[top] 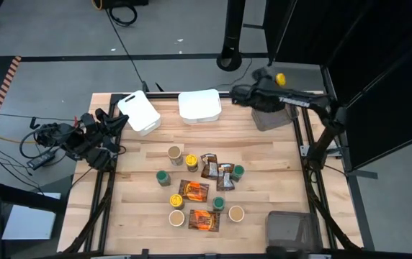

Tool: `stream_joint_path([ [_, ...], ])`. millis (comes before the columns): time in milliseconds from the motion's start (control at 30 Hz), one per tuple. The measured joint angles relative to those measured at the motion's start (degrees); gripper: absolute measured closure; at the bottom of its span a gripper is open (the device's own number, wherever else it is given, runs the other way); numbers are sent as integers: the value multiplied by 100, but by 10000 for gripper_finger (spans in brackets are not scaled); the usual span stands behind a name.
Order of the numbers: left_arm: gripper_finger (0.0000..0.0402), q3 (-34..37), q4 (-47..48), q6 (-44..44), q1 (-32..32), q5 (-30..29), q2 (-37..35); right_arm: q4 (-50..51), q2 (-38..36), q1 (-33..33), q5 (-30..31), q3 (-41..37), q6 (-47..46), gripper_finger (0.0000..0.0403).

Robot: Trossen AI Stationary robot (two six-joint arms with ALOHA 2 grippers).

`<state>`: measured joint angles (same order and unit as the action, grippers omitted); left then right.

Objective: Sort spices by type
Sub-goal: Put the right yellow seasoning bottle into the top black bin

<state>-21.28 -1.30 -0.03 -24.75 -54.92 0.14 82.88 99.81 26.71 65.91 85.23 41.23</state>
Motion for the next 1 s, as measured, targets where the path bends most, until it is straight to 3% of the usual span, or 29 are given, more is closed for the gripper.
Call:
stream_joint_path([
  [100, 376, 0, 0, -20, 0, -2, 2, 219, 315, -291, 101, 0, 336, 217],
  [267, 376, 0, 7, -31, 2, -2, 2, 681, 700, -468, 21, -40, -355, 217],
  [367, 376, 0, 13, -37, 2, -4, 2, 716, 704, -479, -183, -186, -313, 217],
  [533, 376, 0, 19, -37, 0, -4, 0, 703, 668, -857, 615, -305, -777, 217],
  [733, 376, 0, 87, -30, 1, -3, 0, 445, 642, -1618, -517, -287, -268, 217],
  [867, 376, 0, 263, -49, 0, -4, 0, 155, 641, -2057, -592, -490, -187, 217],
  [1000, 376, 0, 406, -61, 0, -6, 2, -182, 641, -2368, -1302, -868, 217, 217],
])
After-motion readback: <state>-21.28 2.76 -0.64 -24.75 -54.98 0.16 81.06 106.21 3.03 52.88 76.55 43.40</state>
